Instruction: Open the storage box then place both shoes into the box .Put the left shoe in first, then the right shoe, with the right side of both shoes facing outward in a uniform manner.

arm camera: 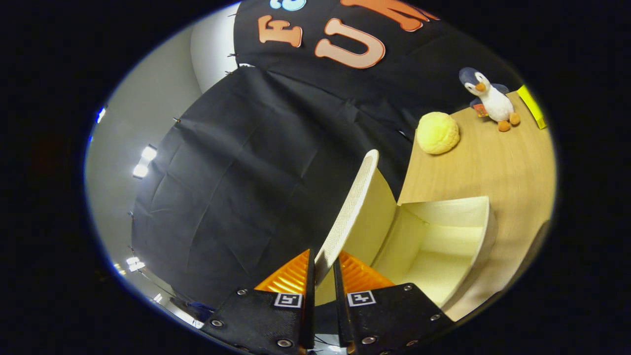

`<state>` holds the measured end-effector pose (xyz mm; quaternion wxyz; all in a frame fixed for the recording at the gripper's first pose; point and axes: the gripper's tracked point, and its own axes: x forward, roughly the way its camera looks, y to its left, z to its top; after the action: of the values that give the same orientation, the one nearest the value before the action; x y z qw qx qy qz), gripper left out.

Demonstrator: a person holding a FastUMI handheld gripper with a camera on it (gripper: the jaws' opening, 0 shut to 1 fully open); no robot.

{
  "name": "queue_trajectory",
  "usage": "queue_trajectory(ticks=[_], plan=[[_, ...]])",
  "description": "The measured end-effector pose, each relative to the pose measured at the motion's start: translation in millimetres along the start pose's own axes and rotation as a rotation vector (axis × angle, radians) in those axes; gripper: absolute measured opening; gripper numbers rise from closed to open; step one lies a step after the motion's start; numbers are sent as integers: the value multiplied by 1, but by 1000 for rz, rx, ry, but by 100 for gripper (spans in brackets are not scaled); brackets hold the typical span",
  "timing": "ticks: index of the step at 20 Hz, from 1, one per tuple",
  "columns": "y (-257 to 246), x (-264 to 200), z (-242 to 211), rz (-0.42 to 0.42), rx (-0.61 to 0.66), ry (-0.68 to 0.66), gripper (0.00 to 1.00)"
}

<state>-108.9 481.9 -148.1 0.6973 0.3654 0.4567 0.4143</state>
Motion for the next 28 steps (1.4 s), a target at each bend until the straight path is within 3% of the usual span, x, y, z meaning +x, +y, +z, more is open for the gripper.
queue_trajectory(ticks=[6,13,15,18,20,28], plan=[[39,80,-7,3,-26,20,19],[52,153,-39,-63,-81,107,20],[45,166,-47,-106,-167,116,44],[34,142,-42,-171,-289,88,80],[17,112,-33,-220,-325,57,88],[-92,-50,22,-516,-329,-178,91]])
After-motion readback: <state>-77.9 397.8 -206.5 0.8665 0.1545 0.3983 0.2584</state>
